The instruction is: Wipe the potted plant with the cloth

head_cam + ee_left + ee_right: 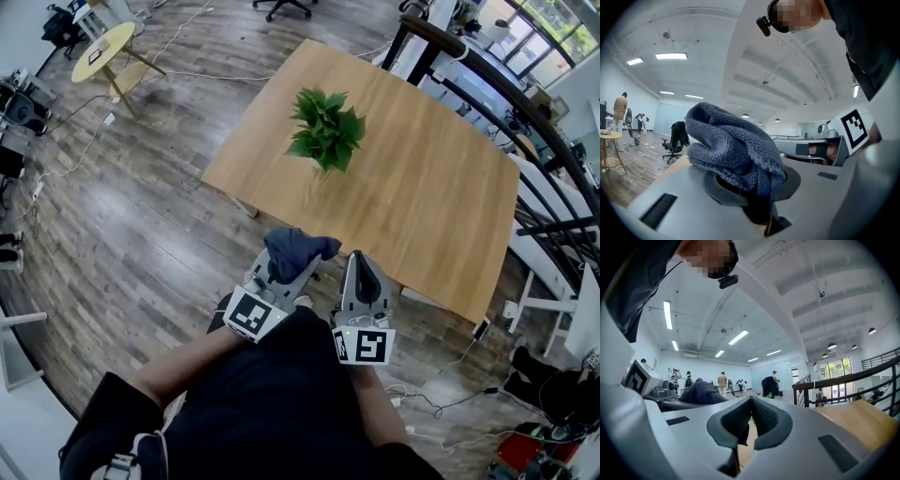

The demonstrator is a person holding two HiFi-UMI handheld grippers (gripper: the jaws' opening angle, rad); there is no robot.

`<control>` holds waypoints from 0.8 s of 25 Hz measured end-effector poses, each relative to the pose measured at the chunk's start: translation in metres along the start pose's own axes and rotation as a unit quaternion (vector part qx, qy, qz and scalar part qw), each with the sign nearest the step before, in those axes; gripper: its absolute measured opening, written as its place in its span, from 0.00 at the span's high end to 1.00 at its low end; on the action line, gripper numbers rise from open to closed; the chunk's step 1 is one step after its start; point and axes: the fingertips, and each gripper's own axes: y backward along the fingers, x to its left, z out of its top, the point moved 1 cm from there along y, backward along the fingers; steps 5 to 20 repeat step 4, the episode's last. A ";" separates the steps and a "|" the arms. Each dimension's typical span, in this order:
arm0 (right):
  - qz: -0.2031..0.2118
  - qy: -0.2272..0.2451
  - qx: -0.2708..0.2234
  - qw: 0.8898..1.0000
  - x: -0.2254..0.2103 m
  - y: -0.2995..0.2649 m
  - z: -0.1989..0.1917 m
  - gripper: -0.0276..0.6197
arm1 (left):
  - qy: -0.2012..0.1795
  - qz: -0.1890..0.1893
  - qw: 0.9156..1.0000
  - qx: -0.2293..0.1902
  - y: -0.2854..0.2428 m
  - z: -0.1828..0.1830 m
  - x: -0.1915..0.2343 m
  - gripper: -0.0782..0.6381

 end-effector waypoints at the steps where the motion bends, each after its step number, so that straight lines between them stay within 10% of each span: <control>1: 0.006 -0.004 0.000 1.000 0.006 0.001 -0.001 0.93 | -0.001 0.006 1.000 0.001 0.004 -0.001 -0.001 0.76; 20: 0.028 -0.014 -0.006 1.000 0.026 0.002 -0.002 0.93 | -0.001 0.026 1.000 0.006 0.019 -0.005 -0.001 0.76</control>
